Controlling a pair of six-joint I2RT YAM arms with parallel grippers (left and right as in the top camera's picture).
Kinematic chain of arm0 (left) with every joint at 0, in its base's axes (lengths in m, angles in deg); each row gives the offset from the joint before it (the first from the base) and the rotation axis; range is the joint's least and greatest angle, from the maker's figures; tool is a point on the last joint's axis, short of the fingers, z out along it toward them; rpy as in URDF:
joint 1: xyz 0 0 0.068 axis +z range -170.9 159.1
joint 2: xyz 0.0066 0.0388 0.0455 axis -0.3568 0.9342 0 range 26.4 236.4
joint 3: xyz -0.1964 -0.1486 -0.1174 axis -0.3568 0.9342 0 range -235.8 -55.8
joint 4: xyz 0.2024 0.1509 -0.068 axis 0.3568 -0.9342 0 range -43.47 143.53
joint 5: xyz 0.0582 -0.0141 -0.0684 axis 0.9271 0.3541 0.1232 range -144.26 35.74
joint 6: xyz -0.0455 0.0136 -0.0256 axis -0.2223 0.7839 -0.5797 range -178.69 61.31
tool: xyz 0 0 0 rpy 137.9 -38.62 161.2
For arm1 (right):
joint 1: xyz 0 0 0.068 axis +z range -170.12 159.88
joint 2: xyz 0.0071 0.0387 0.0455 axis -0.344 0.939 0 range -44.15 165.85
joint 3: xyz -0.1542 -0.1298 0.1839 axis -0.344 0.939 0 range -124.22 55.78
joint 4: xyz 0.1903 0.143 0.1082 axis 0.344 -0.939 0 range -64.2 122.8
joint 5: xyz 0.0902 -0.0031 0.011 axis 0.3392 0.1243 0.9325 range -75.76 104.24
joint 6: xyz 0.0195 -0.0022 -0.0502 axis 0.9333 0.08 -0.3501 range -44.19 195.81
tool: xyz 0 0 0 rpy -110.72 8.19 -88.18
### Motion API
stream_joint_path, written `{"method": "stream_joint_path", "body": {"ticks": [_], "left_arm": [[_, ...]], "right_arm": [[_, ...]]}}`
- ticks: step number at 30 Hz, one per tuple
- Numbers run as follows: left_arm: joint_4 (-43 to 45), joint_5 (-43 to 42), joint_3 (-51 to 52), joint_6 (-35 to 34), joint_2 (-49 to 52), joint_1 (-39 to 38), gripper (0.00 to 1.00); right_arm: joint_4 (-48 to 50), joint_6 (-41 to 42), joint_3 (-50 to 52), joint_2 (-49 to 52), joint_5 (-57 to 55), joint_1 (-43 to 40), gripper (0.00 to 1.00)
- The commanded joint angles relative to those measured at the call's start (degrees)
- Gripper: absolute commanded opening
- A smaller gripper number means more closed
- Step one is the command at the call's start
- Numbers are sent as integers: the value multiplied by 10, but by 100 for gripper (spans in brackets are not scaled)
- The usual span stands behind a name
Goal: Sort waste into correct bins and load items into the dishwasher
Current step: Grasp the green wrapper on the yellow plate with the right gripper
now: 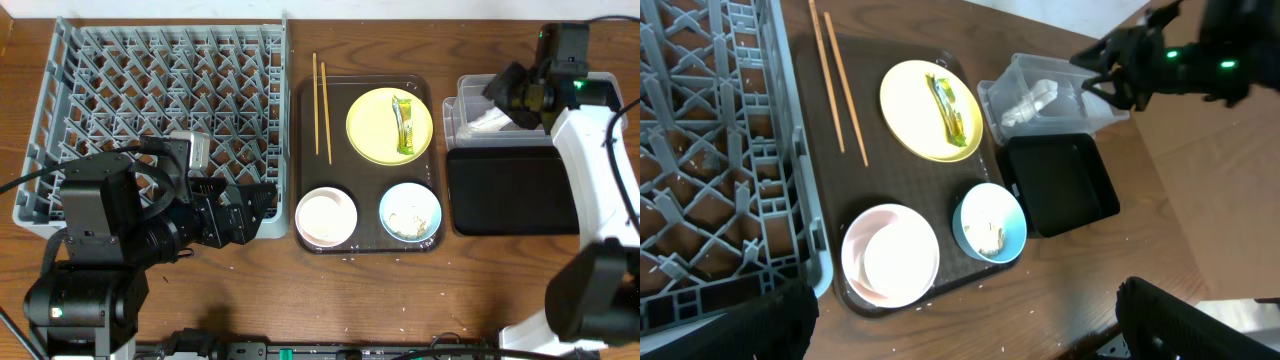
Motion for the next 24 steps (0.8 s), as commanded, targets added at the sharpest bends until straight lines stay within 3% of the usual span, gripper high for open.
{"method": "stream_joint_path", "body": {"ticks": [1, 9, 14, 18, 22, 24], "left_arm": [[1, -8, -14, 2, -3, 2, 97], [0, -8, -14, 2, -3, 2, 100], [0, -8, -14, 2, -3, 2, 99], [0, -8, -14, 2, -3, 2, 100], [0, -8, -14, 2, -3, 2, 100], [0, -8, -14, 2, -3, 2, 100]], "right_arm": [[-21, -166, -16, -40, 87, 57, 57], [-15, -197, 7, 14, -68, 176, 63], [25, -164, 7, 98, -163, 203, 65], [78, -163, 7, 178, -169, 202, 63], [97, -162, 7, 229, -161, 203, 49], [98, -162, 7, 238, -138, 205, 18]]}}
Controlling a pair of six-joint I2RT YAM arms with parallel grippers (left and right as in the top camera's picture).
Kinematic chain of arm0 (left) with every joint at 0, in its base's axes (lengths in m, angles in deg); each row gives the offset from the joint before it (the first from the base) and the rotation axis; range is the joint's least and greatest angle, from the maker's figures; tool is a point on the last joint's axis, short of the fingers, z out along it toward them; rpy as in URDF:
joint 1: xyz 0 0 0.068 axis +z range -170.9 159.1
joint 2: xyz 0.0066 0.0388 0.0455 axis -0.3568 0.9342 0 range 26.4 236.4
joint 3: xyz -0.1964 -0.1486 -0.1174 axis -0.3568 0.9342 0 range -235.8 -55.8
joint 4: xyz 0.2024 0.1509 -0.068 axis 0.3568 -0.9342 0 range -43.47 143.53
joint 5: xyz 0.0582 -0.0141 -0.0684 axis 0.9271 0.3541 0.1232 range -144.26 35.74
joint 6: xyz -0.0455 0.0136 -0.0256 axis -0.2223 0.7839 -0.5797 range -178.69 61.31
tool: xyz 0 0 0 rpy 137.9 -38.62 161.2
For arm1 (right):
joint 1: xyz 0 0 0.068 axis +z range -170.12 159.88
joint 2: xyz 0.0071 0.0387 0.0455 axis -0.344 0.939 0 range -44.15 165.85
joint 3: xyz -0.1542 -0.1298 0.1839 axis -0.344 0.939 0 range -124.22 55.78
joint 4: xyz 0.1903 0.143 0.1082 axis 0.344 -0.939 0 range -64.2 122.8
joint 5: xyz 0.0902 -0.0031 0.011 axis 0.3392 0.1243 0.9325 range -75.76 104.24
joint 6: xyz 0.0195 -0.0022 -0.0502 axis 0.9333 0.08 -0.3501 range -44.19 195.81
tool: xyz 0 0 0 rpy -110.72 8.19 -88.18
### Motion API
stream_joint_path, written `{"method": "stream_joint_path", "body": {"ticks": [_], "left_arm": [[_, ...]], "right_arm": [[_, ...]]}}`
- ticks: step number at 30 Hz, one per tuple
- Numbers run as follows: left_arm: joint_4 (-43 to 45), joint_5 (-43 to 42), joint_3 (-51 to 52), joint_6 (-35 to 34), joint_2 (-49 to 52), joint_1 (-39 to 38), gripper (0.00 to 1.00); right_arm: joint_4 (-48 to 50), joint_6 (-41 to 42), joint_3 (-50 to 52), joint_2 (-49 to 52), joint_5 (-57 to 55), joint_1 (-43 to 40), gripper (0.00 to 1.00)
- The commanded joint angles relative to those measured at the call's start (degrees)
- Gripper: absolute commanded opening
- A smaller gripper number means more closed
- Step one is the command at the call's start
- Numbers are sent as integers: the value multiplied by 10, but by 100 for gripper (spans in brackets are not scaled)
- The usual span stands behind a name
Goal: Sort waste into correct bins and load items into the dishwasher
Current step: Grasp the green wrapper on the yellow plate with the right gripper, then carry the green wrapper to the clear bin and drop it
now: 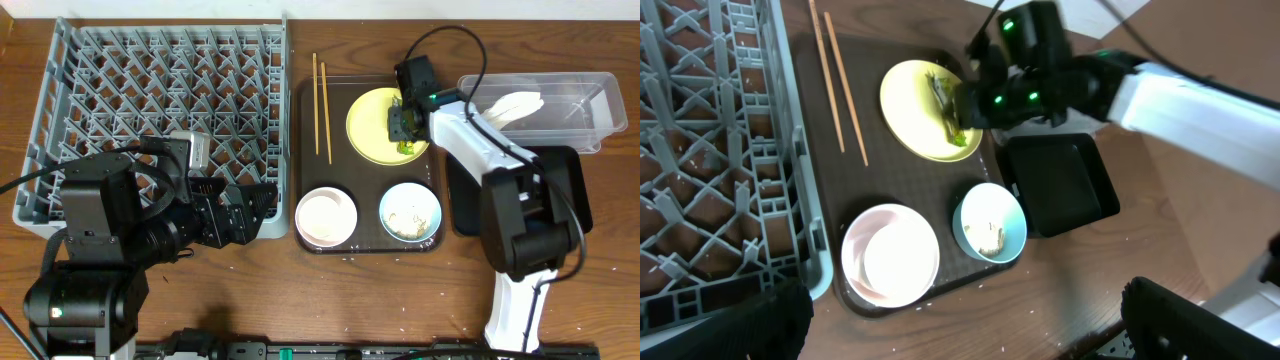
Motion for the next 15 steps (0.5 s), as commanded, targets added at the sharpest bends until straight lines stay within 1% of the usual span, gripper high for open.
{"method": "stream_joint_path", "body": {"ticks": [1, 2, 4, 9, 12, 15], "left_arm": [[0, -8, -14, 2, -3, 2, 100], [0, -8, -14, 2, -3, 2, 100], [0, -8, -14, 2, -3, 2, 100], [0, -8, -14, 2, -3, 2, 100], [-2, -8, -14, 2, -3, 2, 100], [-2, -8, -14, 2, -3, 2, 100]], "right_arm": [[4, 2, -1, 9, 16, 3, 8], [-2, 2, -5, 2, 25, 3, 1], [-14, 12, -13, -16, 37, 1, 1], [-44, 85, -21, -106, 40, -18, 1], [-67, 159, -21, -173, 23, -48, 1], [-100, 271, -21, -215, -13, -90, 1]]}}
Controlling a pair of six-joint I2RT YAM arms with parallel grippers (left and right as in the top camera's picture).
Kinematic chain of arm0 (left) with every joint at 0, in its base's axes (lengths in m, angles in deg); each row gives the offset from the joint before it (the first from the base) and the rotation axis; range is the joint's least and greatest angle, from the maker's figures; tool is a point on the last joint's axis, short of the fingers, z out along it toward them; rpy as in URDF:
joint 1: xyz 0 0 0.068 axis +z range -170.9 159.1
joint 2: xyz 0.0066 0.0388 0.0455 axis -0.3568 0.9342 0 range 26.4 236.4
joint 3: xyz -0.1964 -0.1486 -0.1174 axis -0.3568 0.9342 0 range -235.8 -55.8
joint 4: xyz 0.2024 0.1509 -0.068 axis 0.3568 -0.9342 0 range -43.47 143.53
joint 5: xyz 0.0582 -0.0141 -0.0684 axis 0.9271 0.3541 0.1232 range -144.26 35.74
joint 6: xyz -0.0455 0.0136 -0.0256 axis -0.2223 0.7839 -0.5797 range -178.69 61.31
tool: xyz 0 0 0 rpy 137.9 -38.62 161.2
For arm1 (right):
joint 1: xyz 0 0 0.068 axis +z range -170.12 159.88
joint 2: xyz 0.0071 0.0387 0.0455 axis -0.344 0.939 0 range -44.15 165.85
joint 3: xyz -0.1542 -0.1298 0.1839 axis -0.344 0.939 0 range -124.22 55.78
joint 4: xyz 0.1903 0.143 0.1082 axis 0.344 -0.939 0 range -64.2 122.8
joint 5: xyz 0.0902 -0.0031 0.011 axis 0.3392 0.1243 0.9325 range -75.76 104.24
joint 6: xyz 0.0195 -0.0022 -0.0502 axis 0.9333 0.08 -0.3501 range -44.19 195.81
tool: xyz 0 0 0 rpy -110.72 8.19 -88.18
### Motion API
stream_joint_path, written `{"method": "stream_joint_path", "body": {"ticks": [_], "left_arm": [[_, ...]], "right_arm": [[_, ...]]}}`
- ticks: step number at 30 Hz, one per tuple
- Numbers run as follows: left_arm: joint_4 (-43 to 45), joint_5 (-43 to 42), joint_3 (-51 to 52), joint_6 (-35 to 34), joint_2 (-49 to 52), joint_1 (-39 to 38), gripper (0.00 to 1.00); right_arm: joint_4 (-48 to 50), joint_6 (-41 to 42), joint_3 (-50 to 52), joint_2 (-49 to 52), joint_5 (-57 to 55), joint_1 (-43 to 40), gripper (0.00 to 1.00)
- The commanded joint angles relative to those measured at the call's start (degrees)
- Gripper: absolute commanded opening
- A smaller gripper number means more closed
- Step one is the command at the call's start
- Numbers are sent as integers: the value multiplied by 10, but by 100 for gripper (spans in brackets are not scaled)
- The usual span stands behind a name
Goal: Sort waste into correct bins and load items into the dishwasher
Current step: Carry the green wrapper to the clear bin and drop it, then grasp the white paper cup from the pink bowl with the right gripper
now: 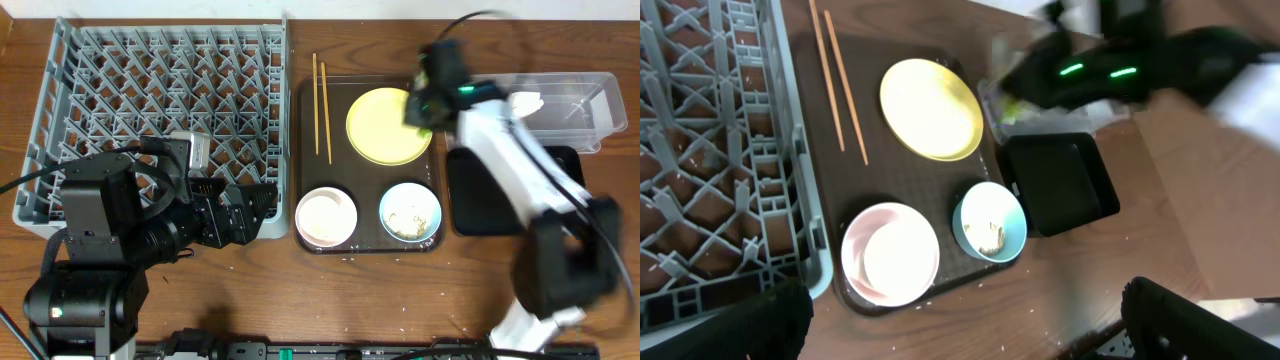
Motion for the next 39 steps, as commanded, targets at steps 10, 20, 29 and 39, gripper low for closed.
{"method": "stream_joint_path", "body": {"ticks": [10, 20, 29, 39], "left_arm": [[-17, -8, -14, 11, -3, 2, 100], [-23, -8, -14, 30, -3, 2, 99], [-23, 16, -14, 45, -3, 2, 99], [-28, 120, -14, -8, -5, 2, 99]], "right_arm": [[-43, 279, -11, 1, -67, -153, 1], [-61, 194, -12, -40, -4, -159, 44], [-153, -120, -12, -160, 273, -61, 43], [-224, -170, 59, -149, 216, 174, 48]]}}
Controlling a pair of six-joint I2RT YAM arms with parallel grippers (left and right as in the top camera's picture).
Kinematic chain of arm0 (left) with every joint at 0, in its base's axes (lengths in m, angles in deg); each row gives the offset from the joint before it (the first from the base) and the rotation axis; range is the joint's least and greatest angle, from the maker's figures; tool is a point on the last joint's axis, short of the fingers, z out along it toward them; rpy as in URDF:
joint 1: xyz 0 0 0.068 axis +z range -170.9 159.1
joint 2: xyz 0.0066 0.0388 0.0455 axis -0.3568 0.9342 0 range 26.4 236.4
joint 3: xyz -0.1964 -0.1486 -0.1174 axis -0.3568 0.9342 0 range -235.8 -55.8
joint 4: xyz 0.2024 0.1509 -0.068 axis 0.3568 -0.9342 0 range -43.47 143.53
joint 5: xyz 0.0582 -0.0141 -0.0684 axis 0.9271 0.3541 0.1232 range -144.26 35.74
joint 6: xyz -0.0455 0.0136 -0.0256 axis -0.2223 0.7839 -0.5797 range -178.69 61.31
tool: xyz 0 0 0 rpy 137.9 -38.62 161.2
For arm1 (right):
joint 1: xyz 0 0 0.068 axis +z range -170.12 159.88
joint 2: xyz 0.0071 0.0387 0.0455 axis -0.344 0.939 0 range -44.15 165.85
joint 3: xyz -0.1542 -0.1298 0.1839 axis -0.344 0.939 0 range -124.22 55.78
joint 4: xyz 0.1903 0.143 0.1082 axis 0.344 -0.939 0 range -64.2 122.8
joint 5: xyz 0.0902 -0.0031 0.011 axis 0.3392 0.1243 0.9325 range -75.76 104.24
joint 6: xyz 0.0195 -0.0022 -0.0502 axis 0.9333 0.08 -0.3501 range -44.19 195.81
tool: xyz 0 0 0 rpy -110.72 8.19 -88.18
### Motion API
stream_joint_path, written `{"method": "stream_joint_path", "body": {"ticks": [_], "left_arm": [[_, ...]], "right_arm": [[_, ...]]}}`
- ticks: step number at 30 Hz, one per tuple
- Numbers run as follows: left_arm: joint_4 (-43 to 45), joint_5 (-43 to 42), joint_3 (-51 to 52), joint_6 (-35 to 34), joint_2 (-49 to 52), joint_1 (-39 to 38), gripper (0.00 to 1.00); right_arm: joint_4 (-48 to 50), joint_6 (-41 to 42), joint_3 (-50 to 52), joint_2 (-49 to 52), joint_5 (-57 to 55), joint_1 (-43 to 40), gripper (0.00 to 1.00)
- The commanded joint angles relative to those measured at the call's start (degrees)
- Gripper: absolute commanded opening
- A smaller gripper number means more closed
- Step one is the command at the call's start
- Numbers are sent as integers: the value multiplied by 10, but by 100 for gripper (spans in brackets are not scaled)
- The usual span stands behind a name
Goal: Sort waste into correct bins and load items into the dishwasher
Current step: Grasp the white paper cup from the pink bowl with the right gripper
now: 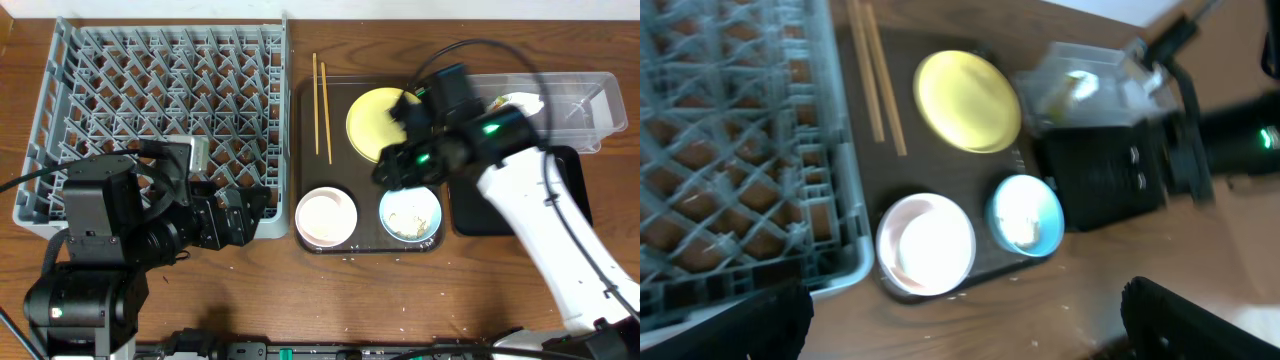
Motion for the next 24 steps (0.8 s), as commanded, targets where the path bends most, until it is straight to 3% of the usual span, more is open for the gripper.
{"method": "stream_joint_path", "body": {"ticks": [1, 8, 13, 21, 24], "left_arm": [[-5, 83, -14, -42, -5, 2, 99], [-5, 114, -14, -73, -5, 2, 99], [-21, 114, -14, -68, -5, 2, 99], [-30, 113, -14, -69, -5, 2, 99], [-31, 113, -14, -68, -5, 2, 99]], "right_arm": [[45, 1, 57, 8, -42, 81, 48], [234, 46, 195, 23, -125, 159, 52], [286, 45, 230, 47, -163, 162, 51], [316, 45, 230, 73, -144, 162, 29], [314, 45, 230, 73, -140, 162, 2]]}}
